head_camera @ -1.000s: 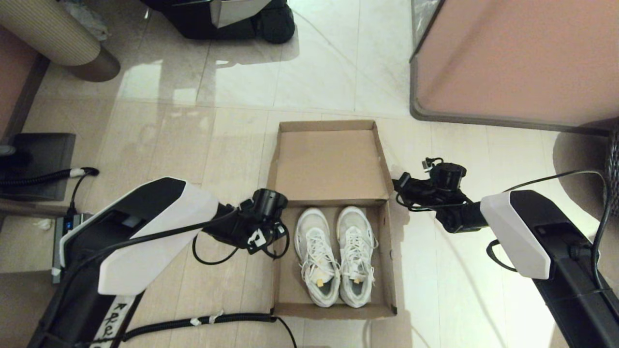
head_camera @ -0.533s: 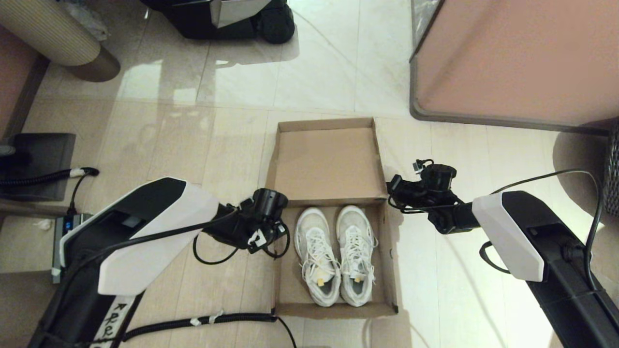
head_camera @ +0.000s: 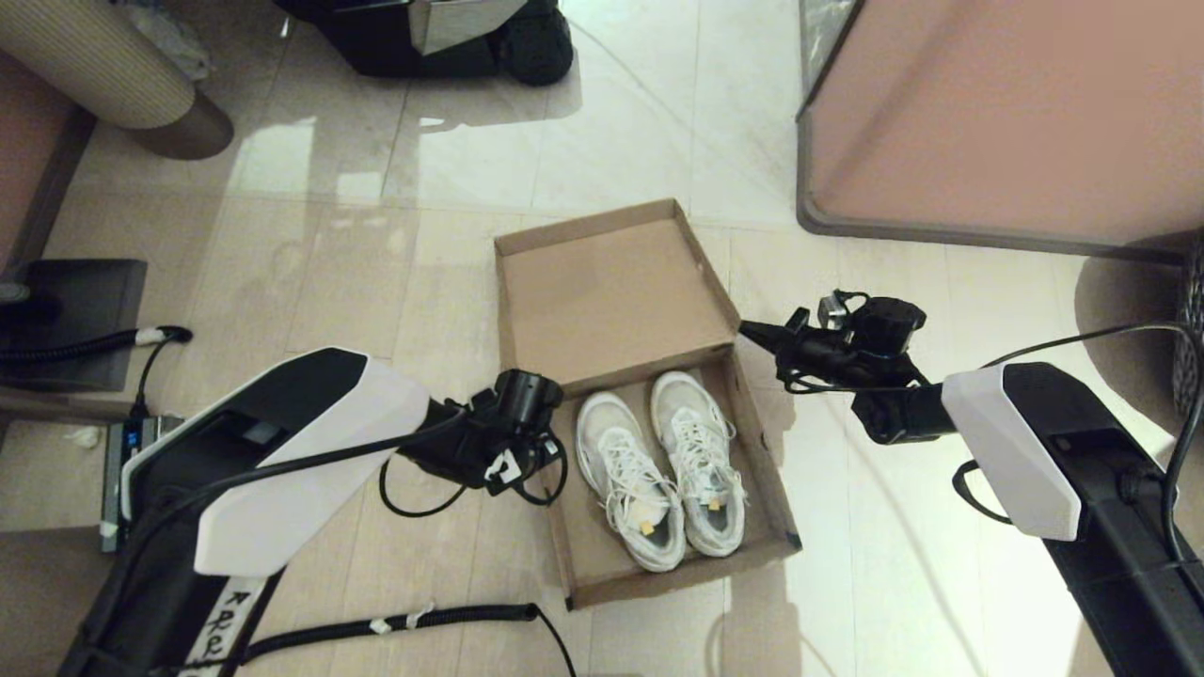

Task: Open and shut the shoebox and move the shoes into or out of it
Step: Close the shoe box

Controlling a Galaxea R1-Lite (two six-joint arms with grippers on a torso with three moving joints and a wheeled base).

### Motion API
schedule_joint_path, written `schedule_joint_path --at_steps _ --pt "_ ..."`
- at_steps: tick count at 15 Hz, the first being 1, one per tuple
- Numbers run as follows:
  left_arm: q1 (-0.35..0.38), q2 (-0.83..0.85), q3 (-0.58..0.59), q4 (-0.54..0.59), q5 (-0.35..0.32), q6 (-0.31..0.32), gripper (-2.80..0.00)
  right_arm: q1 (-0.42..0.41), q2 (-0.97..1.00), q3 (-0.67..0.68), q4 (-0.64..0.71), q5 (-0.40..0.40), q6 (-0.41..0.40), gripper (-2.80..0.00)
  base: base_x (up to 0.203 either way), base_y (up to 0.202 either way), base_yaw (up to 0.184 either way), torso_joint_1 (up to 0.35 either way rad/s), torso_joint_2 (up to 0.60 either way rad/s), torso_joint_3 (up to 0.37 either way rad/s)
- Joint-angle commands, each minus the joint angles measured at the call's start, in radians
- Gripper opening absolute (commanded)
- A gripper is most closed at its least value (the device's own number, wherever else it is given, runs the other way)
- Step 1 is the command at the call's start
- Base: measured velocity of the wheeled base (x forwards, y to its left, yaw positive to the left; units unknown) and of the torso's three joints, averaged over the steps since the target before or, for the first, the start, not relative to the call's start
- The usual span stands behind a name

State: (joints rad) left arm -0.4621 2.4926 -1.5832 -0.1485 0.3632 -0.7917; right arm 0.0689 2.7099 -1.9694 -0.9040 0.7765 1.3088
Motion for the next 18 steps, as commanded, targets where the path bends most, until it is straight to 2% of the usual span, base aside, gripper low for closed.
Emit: schedule_joint_path --at_steps 1,4,7,9,11,12,15,18 --pt "-0.001 0.002 0.002 0.0 0.003 -0.004 -2.8 -0.012 0.001 0.003 -0.01 0.025 0.017 -2.8 0.0 0.0 0.0 0.0 0.0 0.0" --pt "-0.001 0.002 -0.001 -0.002 0.005 -0.004 -2.8 -0.012 -0.001 0.007 -0.006 0.049 0.013 -2.8 0.0 0.0 0.0 0.0 0.0 0.0" --pt "0.0 -0.021 0.003 -0.002 0.011 0.002 -2.8 -0.017 0.001 0.008 0.005 0.044 -0.026 -2.8 0.0 0.0 0.0 0.0 0.0 0.0" --pt "-0.001 -0.031 0.0 -0.002 0.011 0.009 -2.8 -0.015 0.0 0.005 0.072 0.018 -0.124 -2.8 0.0 0.0 0.0 0.0 0.0 0.0" --pt "-0.001 -0.035 0.002 -0.002 0.011 0.012 -2.8 0.005 0.0 0.005 0.152 -0.074 -0.291 -2.8 0.0 0.0 0.0 0.0 0.0 0.0" --pt "-0.001 -0.036 0.002 -0.002 0.011 0.012 -2.8 0.025 0.0 0.007 0.176 -0.117 -0.349 -2.8 0.0 0.0 0.0 0.0 0.0 0.0" --pt "0.0 -0.044 0.002 -0.001 0.011 0.014 -2.8 0.067 -0.005 0.006 0.18 -0.127 -0.363 -2.8 0.0 0.0 0.0 0.0 0.0 0.0" --pt "0.019 -0.043 0.003 0.001 0.01 0.019 -2.8 0.077 -0.038 0.053 0.182 -0.127 -0.362 -2.8 0.0 0.0 0.0 0.0 0.0 0.0"
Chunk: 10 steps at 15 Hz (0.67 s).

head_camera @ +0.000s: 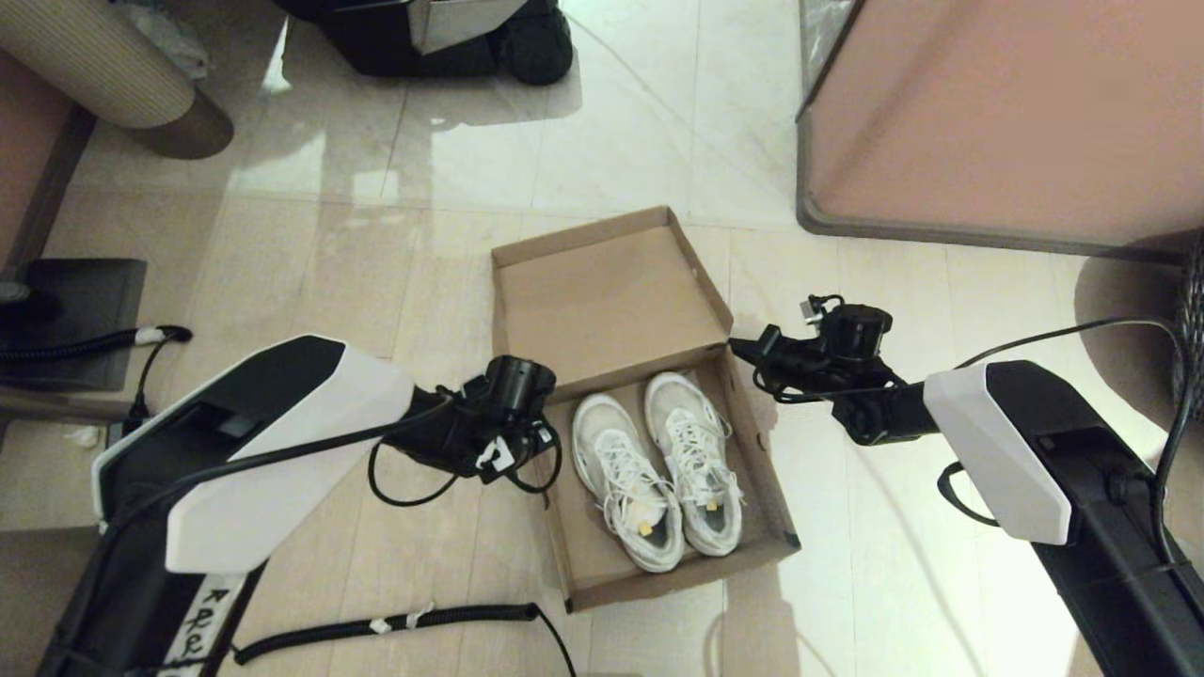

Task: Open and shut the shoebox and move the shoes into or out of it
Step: Close the shoe box

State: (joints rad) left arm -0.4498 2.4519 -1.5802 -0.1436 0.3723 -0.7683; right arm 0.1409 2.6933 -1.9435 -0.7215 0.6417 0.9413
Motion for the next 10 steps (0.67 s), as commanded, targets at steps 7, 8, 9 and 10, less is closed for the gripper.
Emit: schedule_joint_path --at_steps 7,8,9,10 --pt "0.049 0.002 -0.007 -0.007 -0.007 0.06 -2.8 0.001 -0.206 0.491 0.012 0.008 -0.154 -2.8 0.0 0.0 0.0 0.0 0.0 0.0" --pt "0.048 0.001 -0.006 -0.007 -0.007 0.06 -2.8 -0.001 -0.237 0.55 0.008 0.007 -0.174 -2.8 0.0 0.0 0.0 0.0 0.0 0.0" --pt "0.049 0.002 -0.007 -0.007 -0.007 0.06 -2.8 -0.008 -0.264 0.603 0.005 0.004 -0.187 -2.8 0.0 0.0 0.0 0.0 0.0 0.0" --pt "0.048 0.006 -0.009 -0.007 -0.007 0.06 -2.8 -0.021 -0.285 0.642 0.001 0.001 -0.193 -2.8 0.0 0.0 0.0 0.0 0.0 0.0"
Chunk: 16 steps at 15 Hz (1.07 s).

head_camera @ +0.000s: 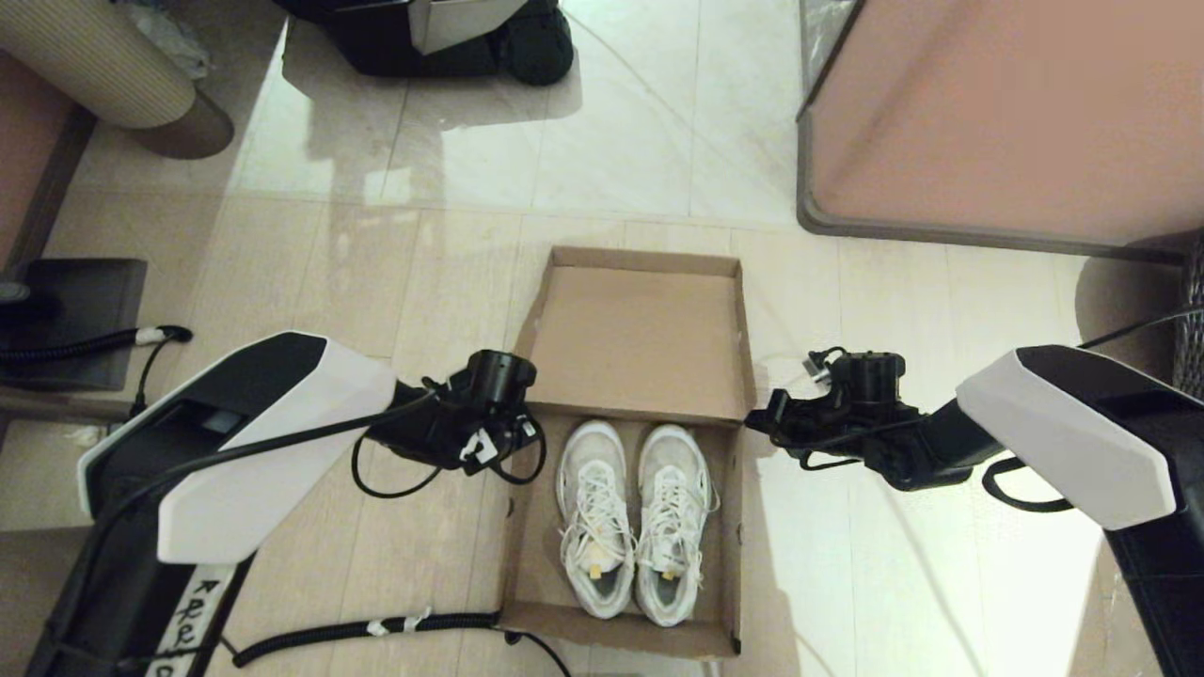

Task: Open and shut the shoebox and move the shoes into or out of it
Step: Close the shoe box

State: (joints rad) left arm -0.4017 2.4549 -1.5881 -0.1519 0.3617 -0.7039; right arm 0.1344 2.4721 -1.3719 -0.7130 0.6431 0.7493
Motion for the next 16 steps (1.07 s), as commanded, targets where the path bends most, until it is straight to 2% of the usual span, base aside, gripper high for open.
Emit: schedule_joint_path --at_steps 1,4,7,9,13,16 --pt "0.0 0.006 -0.003 0.002 0.003 -0.003 -2.8 -0.035 -0.066 0.077 -0.015 -0.002 -0.003 -2.8 0.0 0.0 0.0 0.0 0.0 0.0" --pt "0.0 0.009 -0.003 0.002 0.003 -0.003 -2.8 -0.082 -0.024 -0.001 -0.031 -0.01 0.004 -2.8 0.0 0.0 0.0 0.0 0.0 0.0" --pt "-0.002 0.012 -0.003 0.0 0.003 -0.003 -2.8 -0.091 0.047 -0.099 -0.028 -0.022 0.006 -2.8 0.0 0.0 0.0 0.0 0.0 0.0" --pt "-0.002 0.013 0.0 -0.001 0.003 -0.003 -2.8 -0.081 0.101 -0.187 -0.025 -0.036 0.007 -2.8 0.0 0.0 0.0 0.0 0.0 0.0" --pt "-0.003 0.012 0.002 -0.001 0.003 -0.004 -2.8 -0.025 0.166 -0.352 0.028 -0.121 0.011 -2.8 0.0 0.0 0.0 0.0 0.0 0.0" --pt "-0.008 0.013 0.002 -0.001 0.003 -0.005 -2.8 -0.002 0.195 -0.45 0.062 -0.131 0.041 -2.8 0.0 0.0 0.0 0.0 0.0 0.0"
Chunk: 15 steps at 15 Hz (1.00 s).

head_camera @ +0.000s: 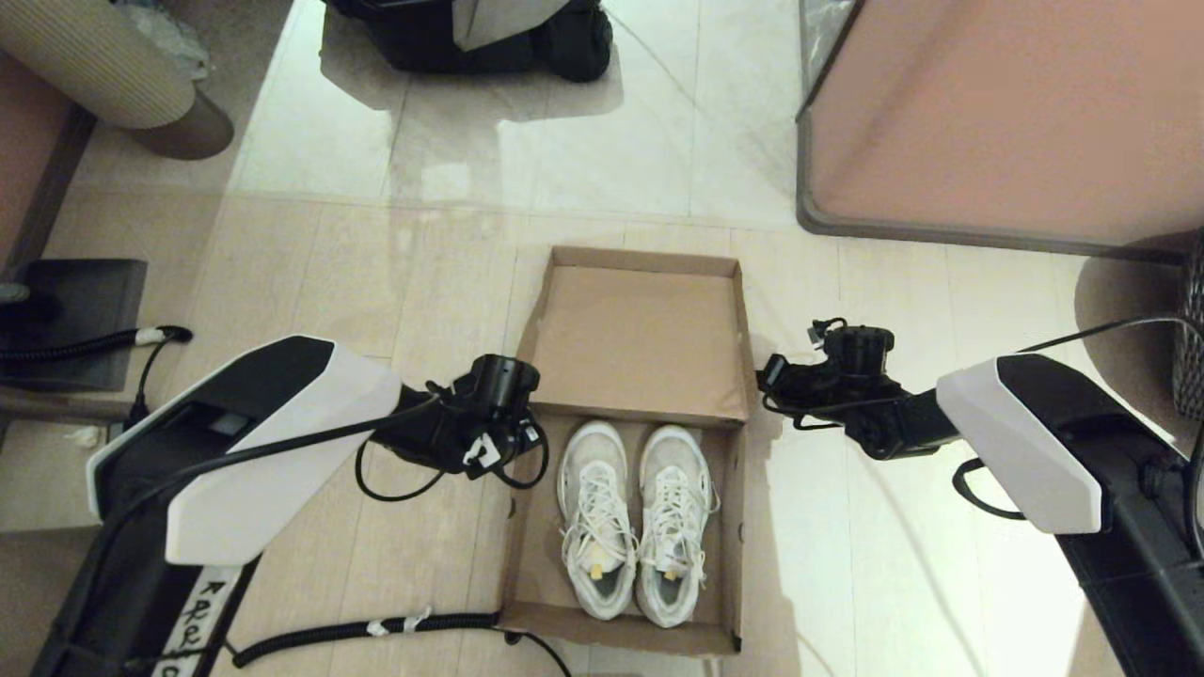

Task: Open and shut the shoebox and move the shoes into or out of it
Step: Close the shoe box

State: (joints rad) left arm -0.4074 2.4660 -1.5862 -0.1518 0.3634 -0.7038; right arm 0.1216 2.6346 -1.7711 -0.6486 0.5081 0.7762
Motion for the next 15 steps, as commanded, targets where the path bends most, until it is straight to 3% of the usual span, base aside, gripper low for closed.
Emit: schedule_joint_path --at_steps 1,7,15 --pt "-0.002 0.002 0.0 -0.002 0.002 -0.005 -2.8 0.013 0.044 -0.086 0.003 -0.001 0.044 -2.8 0.0 0.0 0.0 0.0 0.0 0.0" --pt "-0.004 0.008 0.002 -0.003 0.002 -0.006 -2.8 0.01 0.061 -0.175 0.033 0.0 0.249 -2.8 0.0 0.0 0.0 0.0 0.0 0.0" --pt "-0.009 0.016 -0.001 -0.003 -0.003 -0.005 -2.8 -0.004 0.037 -0.177 0.02 0.1 0.288 -2.8 0.0 0.0 0.0 0.0 0.0 0.0"
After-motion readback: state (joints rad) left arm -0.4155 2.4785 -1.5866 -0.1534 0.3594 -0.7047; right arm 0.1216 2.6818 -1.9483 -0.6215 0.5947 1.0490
